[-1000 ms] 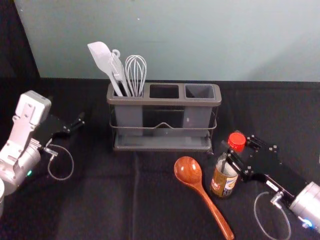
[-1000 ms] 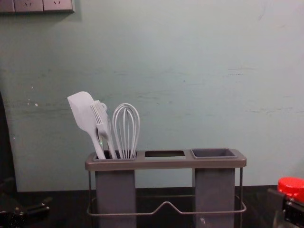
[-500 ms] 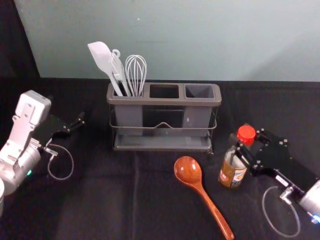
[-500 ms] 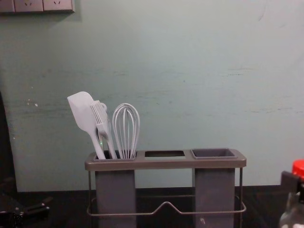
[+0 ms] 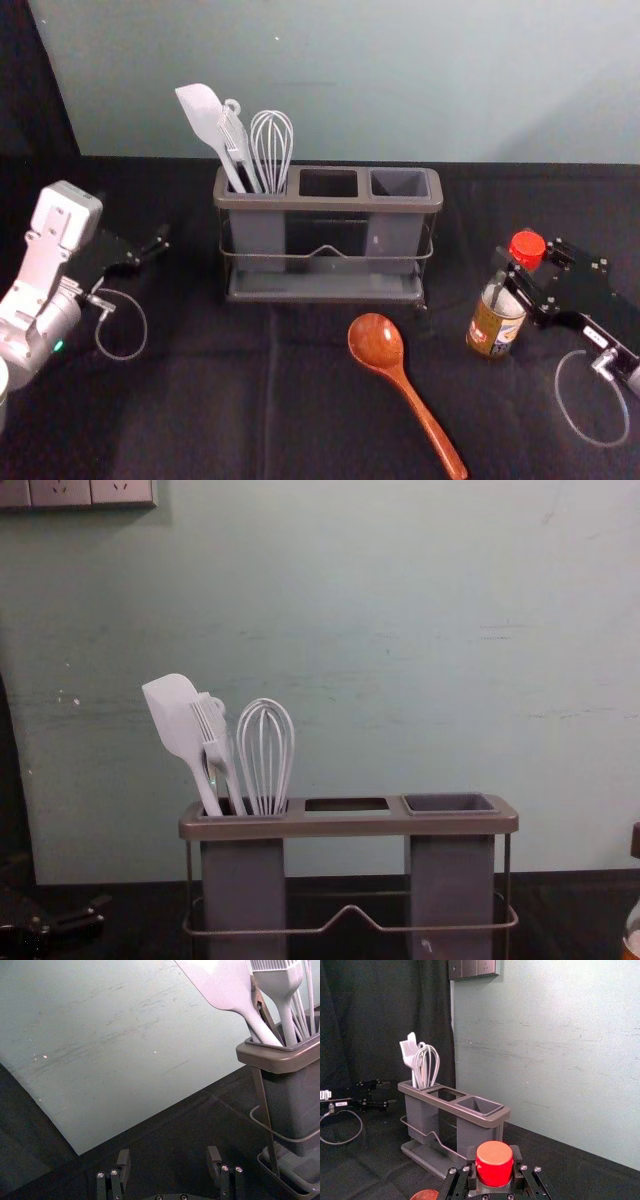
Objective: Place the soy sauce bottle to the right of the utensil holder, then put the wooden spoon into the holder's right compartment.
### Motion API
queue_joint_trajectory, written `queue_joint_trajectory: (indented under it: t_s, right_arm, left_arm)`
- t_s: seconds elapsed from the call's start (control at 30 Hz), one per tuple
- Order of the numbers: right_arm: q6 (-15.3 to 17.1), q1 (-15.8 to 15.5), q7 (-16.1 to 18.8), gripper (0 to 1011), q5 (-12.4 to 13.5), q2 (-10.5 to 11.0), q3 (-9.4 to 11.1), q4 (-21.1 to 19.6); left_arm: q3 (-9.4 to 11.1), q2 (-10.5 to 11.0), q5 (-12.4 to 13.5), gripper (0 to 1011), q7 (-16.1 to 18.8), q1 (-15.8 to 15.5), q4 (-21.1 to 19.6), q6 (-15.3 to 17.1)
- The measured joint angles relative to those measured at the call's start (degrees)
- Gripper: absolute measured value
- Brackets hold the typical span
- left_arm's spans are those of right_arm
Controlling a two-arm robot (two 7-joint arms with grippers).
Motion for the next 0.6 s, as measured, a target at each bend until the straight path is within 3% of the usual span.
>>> queue_joint_trajectory:
  t_s: [0.27,0.6]
  right_arm:
    - [0.6,3.7,2.5,386,0.8,-0.7,-0.6,3.4]
    - [-0.7,9.6,3.7,386,-1.2,-2.7,-3.3,8.9]
  left_arm:
    - [0.0,0.0,0.0,1005,0.0,0.0,0.0,0.0]
    - [0.0,0.0,0.0,1005,0.0,0.0,0.0,0.0]
